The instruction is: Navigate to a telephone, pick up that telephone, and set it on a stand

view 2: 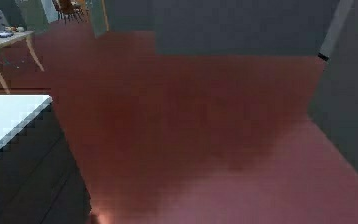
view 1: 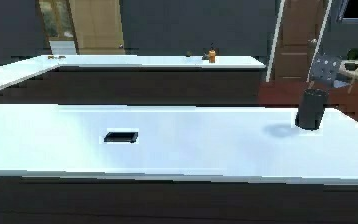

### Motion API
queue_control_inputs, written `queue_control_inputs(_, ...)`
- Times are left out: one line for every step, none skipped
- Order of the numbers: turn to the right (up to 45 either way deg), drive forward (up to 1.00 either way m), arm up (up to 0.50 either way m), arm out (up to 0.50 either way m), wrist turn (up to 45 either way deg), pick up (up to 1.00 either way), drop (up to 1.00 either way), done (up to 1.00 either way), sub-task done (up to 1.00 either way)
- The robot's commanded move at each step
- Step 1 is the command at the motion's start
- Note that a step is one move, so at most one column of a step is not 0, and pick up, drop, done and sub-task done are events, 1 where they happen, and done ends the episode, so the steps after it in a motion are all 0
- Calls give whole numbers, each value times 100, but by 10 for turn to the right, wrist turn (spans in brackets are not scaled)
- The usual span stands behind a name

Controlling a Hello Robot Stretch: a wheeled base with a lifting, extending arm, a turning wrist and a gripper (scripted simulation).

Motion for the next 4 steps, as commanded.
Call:
queue_control_inputs(0,30,0,0,0,0,0,0,0)
queue_control_inputs(-450,0,0,0,0,0,0,0,0)
queue_control_inputs(-450,0,0,0,0,0,0,0,0)
queue_control_inputs(-210,0,0,0,0,0,0,0,0)
